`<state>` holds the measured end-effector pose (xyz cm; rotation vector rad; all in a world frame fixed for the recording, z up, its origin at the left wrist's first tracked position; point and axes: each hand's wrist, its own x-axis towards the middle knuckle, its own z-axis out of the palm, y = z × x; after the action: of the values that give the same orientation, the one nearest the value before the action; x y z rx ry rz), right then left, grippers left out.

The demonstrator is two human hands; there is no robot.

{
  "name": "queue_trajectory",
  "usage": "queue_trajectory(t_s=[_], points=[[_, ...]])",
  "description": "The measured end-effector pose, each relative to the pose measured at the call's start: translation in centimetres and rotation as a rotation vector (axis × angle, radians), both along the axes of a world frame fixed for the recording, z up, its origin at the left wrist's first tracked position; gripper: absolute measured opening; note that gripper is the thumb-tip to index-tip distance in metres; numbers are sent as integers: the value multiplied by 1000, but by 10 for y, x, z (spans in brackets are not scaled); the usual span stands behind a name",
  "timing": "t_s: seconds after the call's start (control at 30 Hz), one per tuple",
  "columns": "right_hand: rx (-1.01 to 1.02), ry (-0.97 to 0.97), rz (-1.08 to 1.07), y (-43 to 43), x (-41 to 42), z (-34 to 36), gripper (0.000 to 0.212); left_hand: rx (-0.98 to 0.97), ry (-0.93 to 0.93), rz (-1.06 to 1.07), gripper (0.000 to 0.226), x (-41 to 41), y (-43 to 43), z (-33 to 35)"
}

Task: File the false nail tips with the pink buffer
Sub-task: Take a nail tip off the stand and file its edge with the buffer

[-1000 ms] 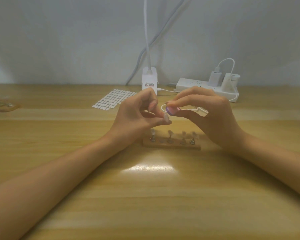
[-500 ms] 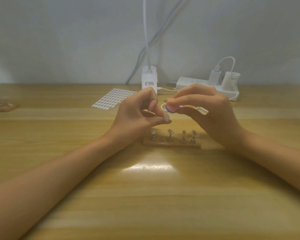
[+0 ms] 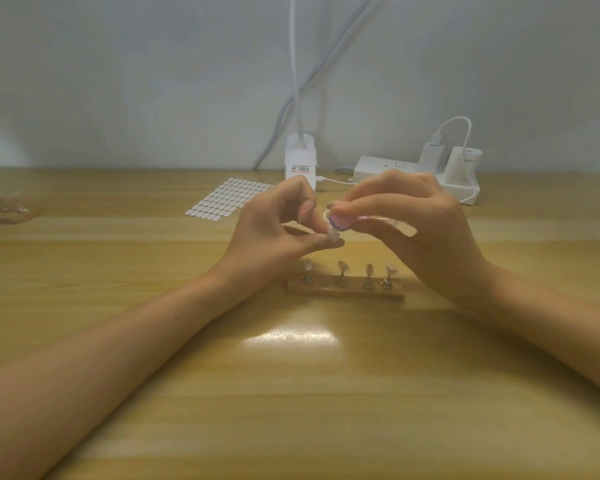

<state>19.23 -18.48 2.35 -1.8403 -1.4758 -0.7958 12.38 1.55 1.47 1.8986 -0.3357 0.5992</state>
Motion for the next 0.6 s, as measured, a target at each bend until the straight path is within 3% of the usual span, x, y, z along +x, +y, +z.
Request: queue_trajectory(t_s=[0.07, 0.47, 0.6], points=[[-15, -58, 15, 3, -6, -2, 13, 4, -4, -8, 49, 1, 1, 0], [-55, 33, -60, -4, 5, -2, 10, -13, 19, -31, 51, 1, 2, -2], [-35, -8, 7, -2, 0, -2, 12, 16, 0, -40, 48, 1, 2, 0]])
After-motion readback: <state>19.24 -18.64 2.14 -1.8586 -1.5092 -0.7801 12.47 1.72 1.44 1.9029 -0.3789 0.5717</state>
